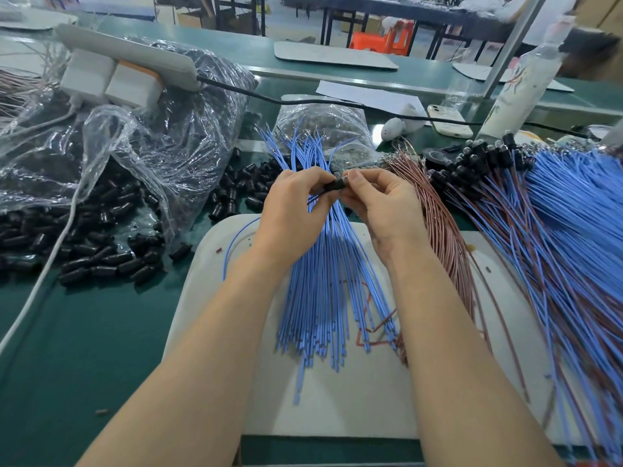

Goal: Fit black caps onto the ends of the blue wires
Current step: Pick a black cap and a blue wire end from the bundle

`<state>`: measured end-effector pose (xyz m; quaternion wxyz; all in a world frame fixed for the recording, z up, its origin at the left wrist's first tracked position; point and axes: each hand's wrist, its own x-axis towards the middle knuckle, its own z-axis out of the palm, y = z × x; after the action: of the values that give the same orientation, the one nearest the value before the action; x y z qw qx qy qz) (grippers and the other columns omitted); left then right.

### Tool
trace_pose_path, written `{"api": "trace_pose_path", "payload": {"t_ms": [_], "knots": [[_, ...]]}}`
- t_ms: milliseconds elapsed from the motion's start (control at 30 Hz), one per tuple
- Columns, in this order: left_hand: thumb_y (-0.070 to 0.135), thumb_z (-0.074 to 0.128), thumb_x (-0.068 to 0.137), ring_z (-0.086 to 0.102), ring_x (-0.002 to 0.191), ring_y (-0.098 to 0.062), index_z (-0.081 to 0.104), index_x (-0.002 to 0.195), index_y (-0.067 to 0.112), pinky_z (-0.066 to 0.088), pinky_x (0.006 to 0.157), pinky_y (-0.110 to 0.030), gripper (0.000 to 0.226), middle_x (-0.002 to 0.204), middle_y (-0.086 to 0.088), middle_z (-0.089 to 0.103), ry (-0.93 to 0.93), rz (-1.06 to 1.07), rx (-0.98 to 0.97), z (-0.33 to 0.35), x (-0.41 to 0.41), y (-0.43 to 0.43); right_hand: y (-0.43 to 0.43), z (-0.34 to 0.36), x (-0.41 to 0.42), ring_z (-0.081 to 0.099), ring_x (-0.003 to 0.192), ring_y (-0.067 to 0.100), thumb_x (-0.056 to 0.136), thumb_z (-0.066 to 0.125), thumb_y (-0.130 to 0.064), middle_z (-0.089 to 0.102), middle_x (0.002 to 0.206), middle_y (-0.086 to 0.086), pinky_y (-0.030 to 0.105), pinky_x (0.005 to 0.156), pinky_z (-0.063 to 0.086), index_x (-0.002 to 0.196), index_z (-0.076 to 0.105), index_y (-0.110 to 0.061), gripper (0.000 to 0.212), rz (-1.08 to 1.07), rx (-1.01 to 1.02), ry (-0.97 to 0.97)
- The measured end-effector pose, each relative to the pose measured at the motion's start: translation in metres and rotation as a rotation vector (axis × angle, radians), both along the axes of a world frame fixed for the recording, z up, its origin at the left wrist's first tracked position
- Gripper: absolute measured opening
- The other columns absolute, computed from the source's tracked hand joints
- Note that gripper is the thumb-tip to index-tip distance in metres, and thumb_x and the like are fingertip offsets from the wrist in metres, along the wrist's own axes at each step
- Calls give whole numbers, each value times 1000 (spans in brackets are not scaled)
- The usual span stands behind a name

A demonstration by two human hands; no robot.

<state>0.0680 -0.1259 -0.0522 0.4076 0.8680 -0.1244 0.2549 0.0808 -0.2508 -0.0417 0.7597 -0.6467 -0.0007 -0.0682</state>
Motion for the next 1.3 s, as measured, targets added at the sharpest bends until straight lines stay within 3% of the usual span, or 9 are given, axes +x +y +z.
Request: {"api": "trace_pose_path", "payload": {"t_ms": [300,433,633,767,933,1033,1133,1200,1300], "knots": [[17,64,88,49,87,-11,68,99,14,31,72,-1,13,81,10,58,52,5,10,-2,2,1,8,-3,0,58,58,4,95,56,-11,63,70,-1,20,62,49,80,63,-14,16,-24,38,70],[18,63,89,52,91,-13,67,101,17,34,73,-15,13,85,8,62,88,34,-39,-3,2,-2,11,-4,0,59,58,2,97,54,-16,65,70,-3,19,59,48,80,66,-16,21,-30,36,87],[16,62,89,57,93,-16,67,101,15,43,82,-24,13,90,4,67,96,59,-39,1,-1,-2,13,-7,-1,61,77,13,96,54,-18,66,80,1,38,81,53,84,62,-22,15,-89,-324,-45],[18,63,89,59,76,6,66,97,18,40,70,-4,8,81,15,65,32,26,-239,41,-8,-10,18,11,-11,66,88,16,101,37,-41,70,97,6,33,79,55,113,61,-18,35,251,67,13],[25,61,91,63,72,6,66,98,14,47,71,-7,14,81,15,68,-119,-20,-339,130,-5,-27,2,49,-37,46,45,12,103,32,-35,44,54,-1,20,46,41,88,63,-10,43,547,240,53],[28,58,92,63,70,3,69,94,12,54,75,-23,20,77,13,70,-193,-59,-511,165,5,-53,-46,76,-57,28,42,9,102,37,-31,35,56,-3,19,41,23,99,60,-7,33,427,86,-79],[33,50,97,51,49,2,64,91,10,46,56,-17,28,57,17,59,13,-135,-800,172,22,-93,-100,97,-80,27,39,8,102,40,-26,41,52,-6,18,38,21,94,60,-12,25,119,-28,-142],[30,52,97,54,56,-5,60,106,1,46,52,-18,32,70,4,63,114,-250,-984,164,31,-130,-135,100,-89,30,38,6,101,43,-22,45,50,-9,17,38,26,85,59,-19,23,-162,-215,-129],[27,60,93,66,73,-16,59,105,3,58,61,-28,27,86,-9,68,362,-307,-828,128,39,-188,-177,79,-87,52,56,13,98,48,-23,60,65,-3,35,60,40,84,62,-21,19,-557,-733,-17]]}}
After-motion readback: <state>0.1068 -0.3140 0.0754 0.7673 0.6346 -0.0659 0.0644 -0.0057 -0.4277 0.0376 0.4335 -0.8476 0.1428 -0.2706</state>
